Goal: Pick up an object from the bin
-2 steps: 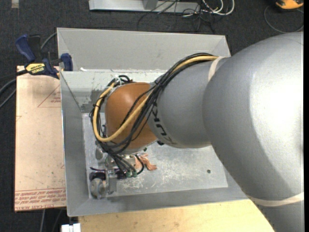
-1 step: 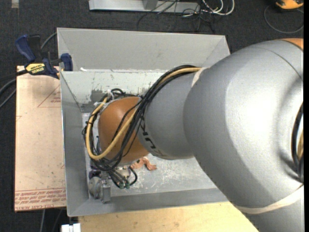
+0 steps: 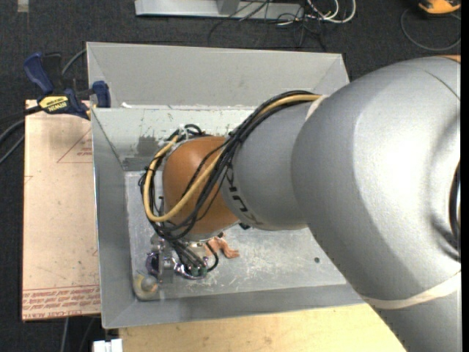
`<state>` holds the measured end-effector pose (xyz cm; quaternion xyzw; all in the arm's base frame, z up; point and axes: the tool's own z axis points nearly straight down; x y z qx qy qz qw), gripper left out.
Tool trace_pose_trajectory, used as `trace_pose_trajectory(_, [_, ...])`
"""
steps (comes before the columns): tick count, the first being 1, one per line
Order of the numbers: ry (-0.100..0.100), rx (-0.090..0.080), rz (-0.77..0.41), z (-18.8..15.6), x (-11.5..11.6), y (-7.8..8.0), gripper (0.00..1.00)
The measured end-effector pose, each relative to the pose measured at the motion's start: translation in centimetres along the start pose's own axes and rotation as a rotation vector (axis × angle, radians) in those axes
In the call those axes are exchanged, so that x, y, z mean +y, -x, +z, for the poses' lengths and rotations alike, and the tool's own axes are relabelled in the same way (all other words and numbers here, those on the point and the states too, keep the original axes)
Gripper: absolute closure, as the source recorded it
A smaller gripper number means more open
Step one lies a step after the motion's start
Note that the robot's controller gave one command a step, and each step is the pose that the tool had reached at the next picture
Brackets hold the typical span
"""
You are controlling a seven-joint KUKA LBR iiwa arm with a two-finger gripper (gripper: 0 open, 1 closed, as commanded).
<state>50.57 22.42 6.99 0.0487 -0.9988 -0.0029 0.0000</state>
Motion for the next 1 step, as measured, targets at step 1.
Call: trace_pose_trajectory(1, [0.000,0.000,0.000,0.00,0.00,0.00,1.00])
